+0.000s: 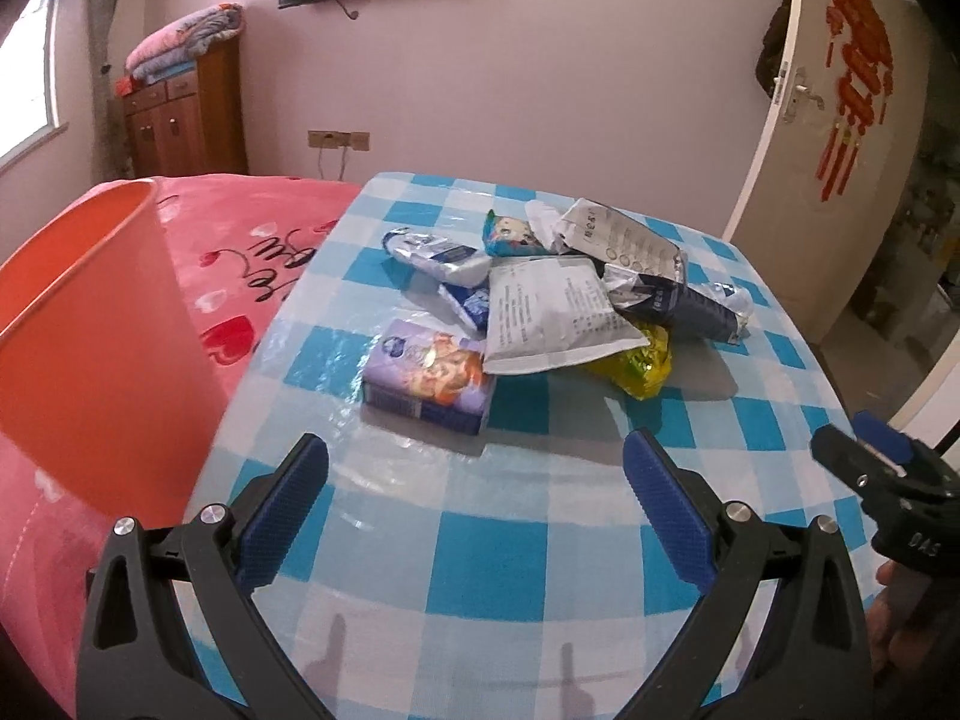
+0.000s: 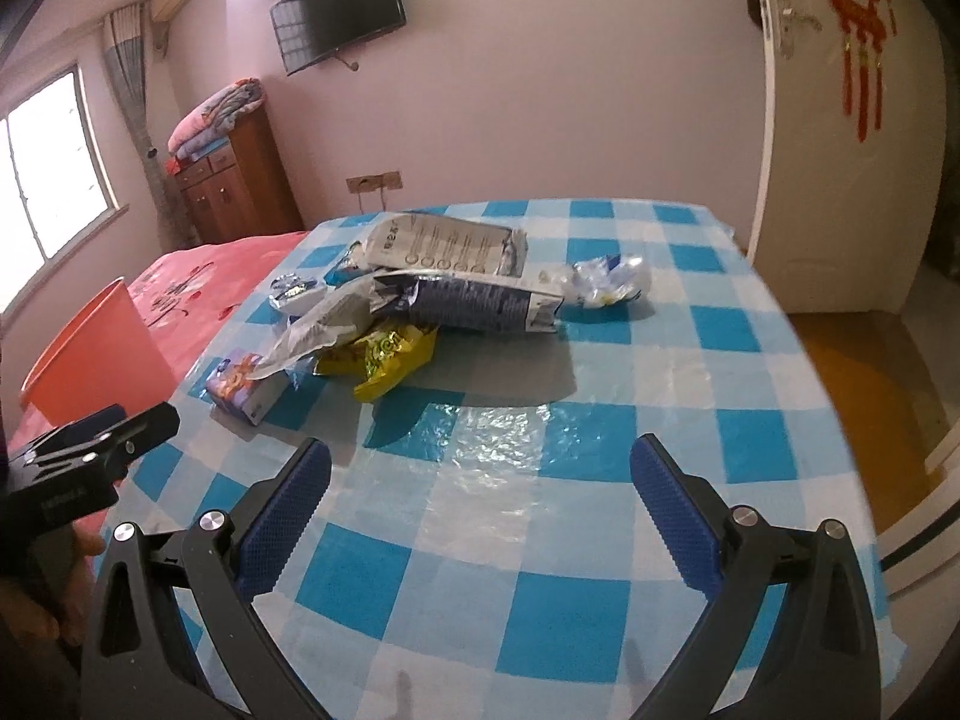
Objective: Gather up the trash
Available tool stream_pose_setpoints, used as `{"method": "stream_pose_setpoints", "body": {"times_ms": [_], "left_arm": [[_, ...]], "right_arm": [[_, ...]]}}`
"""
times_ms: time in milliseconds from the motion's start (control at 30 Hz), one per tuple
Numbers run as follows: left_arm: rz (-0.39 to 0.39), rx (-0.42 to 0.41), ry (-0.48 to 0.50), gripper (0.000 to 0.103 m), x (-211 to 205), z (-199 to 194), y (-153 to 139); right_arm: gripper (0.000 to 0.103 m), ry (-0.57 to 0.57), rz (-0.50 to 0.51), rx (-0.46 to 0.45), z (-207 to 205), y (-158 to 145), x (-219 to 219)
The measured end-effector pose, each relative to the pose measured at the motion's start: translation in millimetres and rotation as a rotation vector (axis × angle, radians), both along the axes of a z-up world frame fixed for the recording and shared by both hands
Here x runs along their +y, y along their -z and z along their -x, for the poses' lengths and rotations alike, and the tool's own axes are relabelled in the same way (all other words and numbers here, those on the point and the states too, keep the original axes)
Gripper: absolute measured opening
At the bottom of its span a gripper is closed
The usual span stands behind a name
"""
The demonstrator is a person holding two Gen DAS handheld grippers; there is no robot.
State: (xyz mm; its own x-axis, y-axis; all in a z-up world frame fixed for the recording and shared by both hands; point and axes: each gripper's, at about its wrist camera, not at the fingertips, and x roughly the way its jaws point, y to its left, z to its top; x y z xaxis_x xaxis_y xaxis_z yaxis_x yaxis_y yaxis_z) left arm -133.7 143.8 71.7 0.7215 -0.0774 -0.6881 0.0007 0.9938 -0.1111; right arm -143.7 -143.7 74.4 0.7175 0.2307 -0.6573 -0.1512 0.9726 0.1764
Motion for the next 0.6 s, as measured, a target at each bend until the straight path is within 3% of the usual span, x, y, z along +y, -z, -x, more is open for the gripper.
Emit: {"method": "stream_pose_setpoints", "body": {"times_ms": [200,300,367,400,600], "left_arm": [[0.052,0.038,-0.013,0.099,9.2,-23.1,9.7],[0.032,0.048,-0.013,0.099,10.5,-31.1,15.3],[0.025,0.065,-0.017,0.099,12.3,-38.3,20.6],[0.036,0.074,-0.023,0.099,14.6,-41.8,22.4],[0.102,0.104,-0.053,0.099,24.8,-57.7,25.5]], "right_arm": [[0.098,-0.008,-0.087,0.048,-18.7,11.5,-13.9],[0.097,-0.019,-0.109,0.063,-25.8,17.9,-17.1],[0.091,-0.031,-0.124,0.078,-30.2,22.2,-17.7],[0.083,-0.037,-0.132,0.088,-32.7,24.5,-17.8],[0.083,-0.034,-0.139,0.119,-44.6,33.4,-24.2]]}}
